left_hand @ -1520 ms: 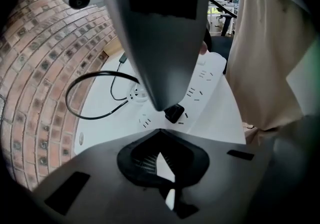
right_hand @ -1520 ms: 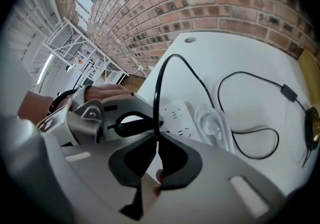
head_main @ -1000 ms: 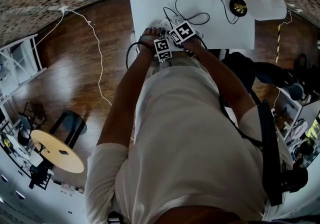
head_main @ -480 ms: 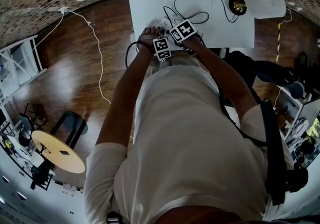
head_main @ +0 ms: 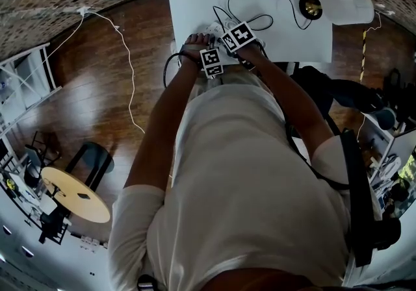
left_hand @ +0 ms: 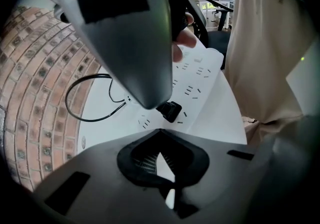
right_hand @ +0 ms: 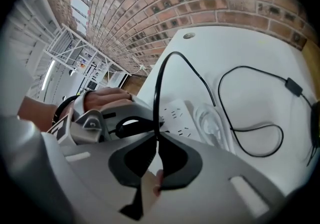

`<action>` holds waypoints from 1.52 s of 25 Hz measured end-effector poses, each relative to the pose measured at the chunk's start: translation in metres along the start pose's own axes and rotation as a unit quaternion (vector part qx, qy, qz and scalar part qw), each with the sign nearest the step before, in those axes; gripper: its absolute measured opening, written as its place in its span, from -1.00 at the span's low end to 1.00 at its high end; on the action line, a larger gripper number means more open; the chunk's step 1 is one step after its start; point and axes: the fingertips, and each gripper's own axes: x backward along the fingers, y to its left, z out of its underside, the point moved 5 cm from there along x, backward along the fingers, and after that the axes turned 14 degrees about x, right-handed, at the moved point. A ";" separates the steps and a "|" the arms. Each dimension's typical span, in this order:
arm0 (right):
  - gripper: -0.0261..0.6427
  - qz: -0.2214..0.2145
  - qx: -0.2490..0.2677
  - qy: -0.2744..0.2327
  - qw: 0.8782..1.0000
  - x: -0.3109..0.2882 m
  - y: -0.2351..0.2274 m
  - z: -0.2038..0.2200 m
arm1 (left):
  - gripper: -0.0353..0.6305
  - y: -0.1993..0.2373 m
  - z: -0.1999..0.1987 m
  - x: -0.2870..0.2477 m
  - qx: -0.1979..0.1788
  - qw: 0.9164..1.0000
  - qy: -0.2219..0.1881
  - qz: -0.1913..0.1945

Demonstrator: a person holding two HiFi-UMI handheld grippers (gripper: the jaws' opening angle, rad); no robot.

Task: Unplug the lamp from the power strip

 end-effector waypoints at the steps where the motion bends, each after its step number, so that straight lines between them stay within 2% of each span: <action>1: -0.88 0.001 0.004 0.003 1.000 0.000 0.001 0.001 | -0.95 0.000 0.000 0.000 0.000 1.000 0.001 0.001; 17: -0.88 0.000 -0.004 -0.024 1.000 0.001 0.001 0.006 | -0.95 -0.001 0.000 -0.001 -0.010 1.000 0.002 0.005; 22: -0.88 0.006 0.009 -0.014 1.000 0.002 0.003 0.006 | -0.95 -0.002 0.000 0.000 -0.016 1.000 0.006 0.006; 25: -0.88 0.004 -0.011 -0.024 1.000 0.003 0.004 0.011 | -0.95 -0.002 -0.001 0.000 -0.017 1.000 0.009 0.002; 31: -0.88 0.007 -0.027 -0.053 0.998 0.010 -0.006 -0.015 | -0.95 -0.002 0.000 -0.001 -0.029 1.000 0.012 0.001; 38: -0.88 0.000 -0.013 -0.036 0.999 0.029 -0.010 -0.006 | -0.94 -0.001 0.000 0.000 -0.020 1.000 0.015 0.003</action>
